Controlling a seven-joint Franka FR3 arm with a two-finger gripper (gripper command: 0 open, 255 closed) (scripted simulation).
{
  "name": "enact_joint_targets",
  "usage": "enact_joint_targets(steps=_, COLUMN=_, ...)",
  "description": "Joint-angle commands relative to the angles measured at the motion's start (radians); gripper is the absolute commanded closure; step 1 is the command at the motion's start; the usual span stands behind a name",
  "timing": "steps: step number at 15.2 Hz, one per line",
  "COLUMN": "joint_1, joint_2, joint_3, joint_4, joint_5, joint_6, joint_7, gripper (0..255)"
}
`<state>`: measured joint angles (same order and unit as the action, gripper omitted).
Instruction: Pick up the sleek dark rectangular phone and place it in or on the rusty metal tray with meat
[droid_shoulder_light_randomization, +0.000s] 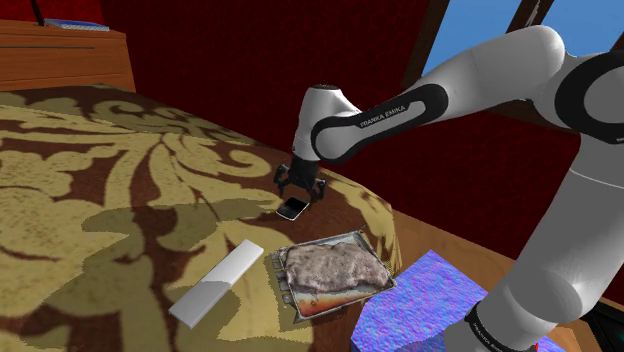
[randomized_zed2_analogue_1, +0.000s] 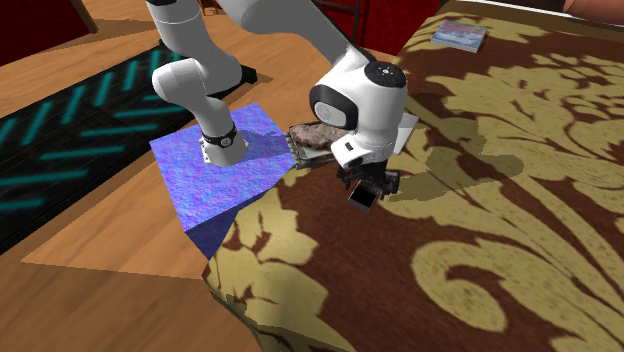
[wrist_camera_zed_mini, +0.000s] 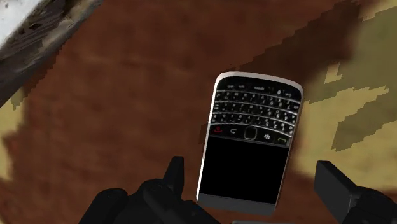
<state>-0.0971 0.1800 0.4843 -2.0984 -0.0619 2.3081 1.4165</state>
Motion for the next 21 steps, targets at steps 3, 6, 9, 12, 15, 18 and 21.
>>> enact_joint_targets(steps=3, joint_1=0.007, joint_2=0.03, joint_3=-0.005, joint_4=-0.016, joint_5=-0.021, joint_6=0.043, joint_7=0.017, gripper=0)
enact_joint_targets(steps=6, joint_1=0.007, joint_2=0.031, joint_3=-0.005, joint_4=-0.016, joint_5=-0.021, joint_6=0.043, joint_7=0.017, gripper=0)
enact_joint_targets(steps=9, joint_1=0.007, joint_2=0.031, joint_3=-0.005, joint_4=-0.016, joint_5=-0.021, joint_6=0.043, joint_7=0.017, gripper=0)
enact_joint_targets(steps=12, joint_1=0.007, joint_2=0.03, joint_3=-0.005, joint_4=-0.016, joint_5=-0.021, joint_6=0.043, joint_7=0.017, gripper=255)
enact_joint_targets(steps=15, joint_1=0.007, joint_2=0.032, joint_3=-0.005, joint_4=-0.015, joint_5=-0.022, joint_6=0.043, joint_7=0.017, gripper=255)
enact_joint_targets(steps=18, joint_1=0.007, joint_2=0.031, joint_3=-0.005, joint_4=-0.016, joint_5=-0.022, joint_6=0.044, joint_7=0.017, gripper=255)
enact_joint_targets(steps=21, joint_1=0.006, joint_2=0.022, joint_3=-0.003, joint_4=-0.012, joint_5=-0.015, joint_6=0.032, joint_7=0.013, gripper=255)
